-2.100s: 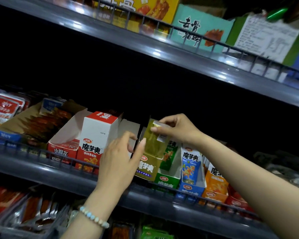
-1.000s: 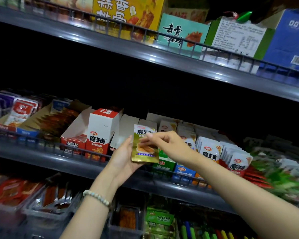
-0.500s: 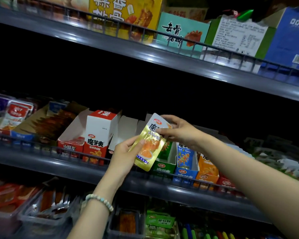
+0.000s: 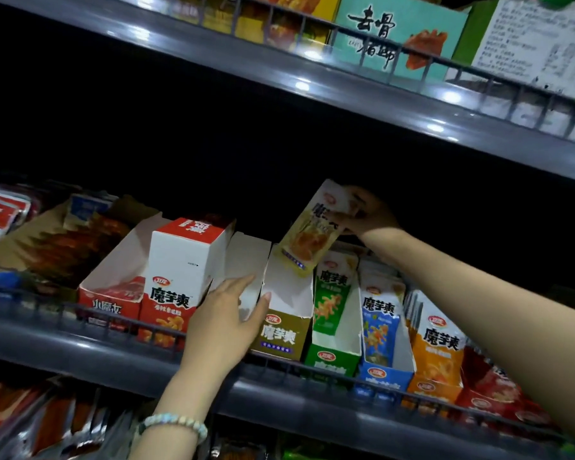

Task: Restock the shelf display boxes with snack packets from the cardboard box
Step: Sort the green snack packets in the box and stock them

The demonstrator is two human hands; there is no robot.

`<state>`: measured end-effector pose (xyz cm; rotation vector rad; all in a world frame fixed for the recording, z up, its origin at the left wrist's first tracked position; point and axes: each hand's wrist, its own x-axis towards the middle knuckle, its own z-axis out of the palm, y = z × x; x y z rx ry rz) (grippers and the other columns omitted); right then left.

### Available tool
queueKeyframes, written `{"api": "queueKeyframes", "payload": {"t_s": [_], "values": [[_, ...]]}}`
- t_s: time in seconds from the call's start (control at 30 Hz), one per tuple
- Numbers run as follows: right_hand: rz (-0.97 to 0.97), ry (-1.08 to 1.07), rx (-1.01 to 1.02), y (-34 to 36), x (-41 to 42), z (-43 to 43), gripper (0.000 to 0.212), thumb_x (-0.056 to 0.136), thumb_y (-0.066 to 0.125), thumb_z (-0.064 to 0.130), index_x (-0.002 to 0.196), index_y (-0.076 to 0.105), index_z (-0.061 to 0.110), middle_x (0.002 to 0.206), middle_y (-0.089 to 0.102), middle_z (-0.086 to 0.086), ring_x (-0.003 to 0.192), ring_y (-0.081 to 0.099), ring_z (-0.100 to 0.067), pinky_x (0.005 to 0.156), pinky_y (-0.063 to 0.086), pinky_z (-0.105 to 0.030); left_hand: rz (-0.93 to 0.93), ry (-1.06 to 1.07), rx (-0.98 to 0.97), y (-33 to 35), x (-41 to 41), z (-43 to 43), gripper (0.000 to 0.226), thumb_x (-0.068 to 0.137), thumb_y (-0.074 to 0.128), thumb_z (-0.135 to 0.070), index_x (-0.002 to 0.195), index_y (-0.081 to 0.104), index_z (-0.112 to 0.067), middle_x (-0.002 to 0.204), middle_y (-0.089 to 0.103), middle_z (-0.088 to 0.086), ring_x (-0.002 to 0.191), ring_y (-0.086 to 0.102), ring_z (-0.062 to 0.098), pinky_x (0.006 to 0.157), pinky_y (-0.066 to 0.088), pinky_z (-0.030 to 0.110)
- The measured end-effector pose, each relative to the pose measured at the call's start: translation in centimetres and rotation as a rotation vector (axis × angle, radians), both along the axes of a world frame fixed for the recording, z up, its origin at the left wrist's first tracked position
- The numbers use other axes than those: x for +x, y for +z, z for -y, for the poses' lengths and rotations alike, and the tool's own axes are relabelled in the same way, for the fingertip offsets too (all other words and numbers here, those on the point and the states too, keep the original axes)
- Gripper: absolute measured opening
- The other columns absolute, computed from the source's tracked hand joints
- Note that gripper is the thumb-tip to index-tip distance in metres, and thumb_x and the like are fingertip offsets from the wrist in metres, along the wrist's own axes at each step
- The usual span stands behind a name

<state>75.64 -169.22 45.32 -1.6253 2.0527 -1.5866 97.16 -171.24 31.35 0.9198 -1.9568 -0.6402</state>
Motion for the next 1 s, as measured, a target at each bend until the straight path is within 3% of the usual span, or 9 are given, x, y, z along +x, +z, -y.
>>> {"api": "queueKeyframes", "payload": {"t_s": [0.07,0.13,0.33,0.53,0.67,0.87,1.0], "values": [[-0.220,-0.034,0.042,-1.0,-0.1,1.6,0.059,0.082,0.072,0.008,0.134,0.047,0.007,0.137,0.049,-0.010,0.127,0.046,-0.024,0.092,0.041,-0.022,-0.008,0.005,0.022,0.1,-0.3,0.2,0.051,0.092,0.048,-0.050,0.140,0.043,-0.033,0.137,0.050,-0.011,0.094,0.052,0.001,0.073,0.042,0.023],[-0.368,-0.043,0.087,-1.8,0.1,2.7,0.056,0.085,0.069,0.013,0.136,0.046,0.010,0.140,0.047,-0.007,0.130,0.042,-0.021,0.084,0.030,-0.009,0.003,0.022,0.030,0.2,-0.6,0.3,0.052,0.092,0.049,-0.048,0.141,0.041,-0.034,0.135,0.051,-0.011,0.090,0.054,0.001,0.073,0.043,0.023],[-0.477,-0.064,0.219,-3.9,-0.7,4.0,0.046,0.092,0.061,0.017,0.136,0.048,0.012,0.141,0.048,-0.005,0.129,0.044,-0.022,0.080,0.023,-0.004,0.097,0.080,-0.031,-0.5,-1.4,0.1,0.052,0.090,0.054,-0.032,0.140,0.042,-0.037,0.129,0.057,-0.011,0.093,0.060,0.008,0.085,0.050,0.028],[-0.473,-0.055,0.311,-5.5,-1.2,4.9,0.038,0.093,0.059,0.018,0.131,0.055,0.014,0.133,0.055,-0.003,0.123,0.050,-0.019,0.080,0.030,-0.009,0.101,0.080,0.013,-0.7,-1.6,0.1,0.052,0.090,0.056,-0.023,0.139,0.044,-0.036,0.101,0.068,0.002,0.078,0.061,0.017,0.087,0.050,0.032],[-0.427,-0.061,0.211,-6.2,-1.4,5.7,0.027,0.089,0.063,0.011,0.116,0.064,0.013,0.121,0.062,-0.003,0.114,0.056,-0.021,0.088,0.039,-0.021,0.077,0.062,0.049,-0.5,-1.5,-0.1,0.059,0.089,0.058,-0.017,0.140,0.041,-0.039,0.092,0.066,-0.002,0.056,0.040,0.009,0.084,0.049,0.030],[-0.433,-0.071,0.229,-6.6,-1.6,5.9,0.028,0.091,0.062,0.017,0.119,0.066,0.017,0.125,0.062,-0.001,0.114,0.055,-0.015,0.089,0.035,-0.018,0.095,0.069,0.059,-0.4,-1.5,-0.2,0.058,0.091,0.056,-0.019,0.142,0.039,-0.039,0.101,0.065,-0.004,0.057,0.039,0.005,0.087,0.049,0.030],[-0.393,-0.034,0.213,-6.3,-1.9,5.7,0.022,0.090,0.063,0.012,0.111,0.068,0.011,0.114,0.066,-0.004,0.105,0.058,-0.012,0.085,0.040,-0.018,0.083,0.051,0.053,-0.3,-1.4,-0.4,0.057,0.091,0.056,-0.020,0.142,0.038,-0.039,0.080,0.059,-0.007,0.058,0.040,0.007,0.088,0.049,0.032]]}}
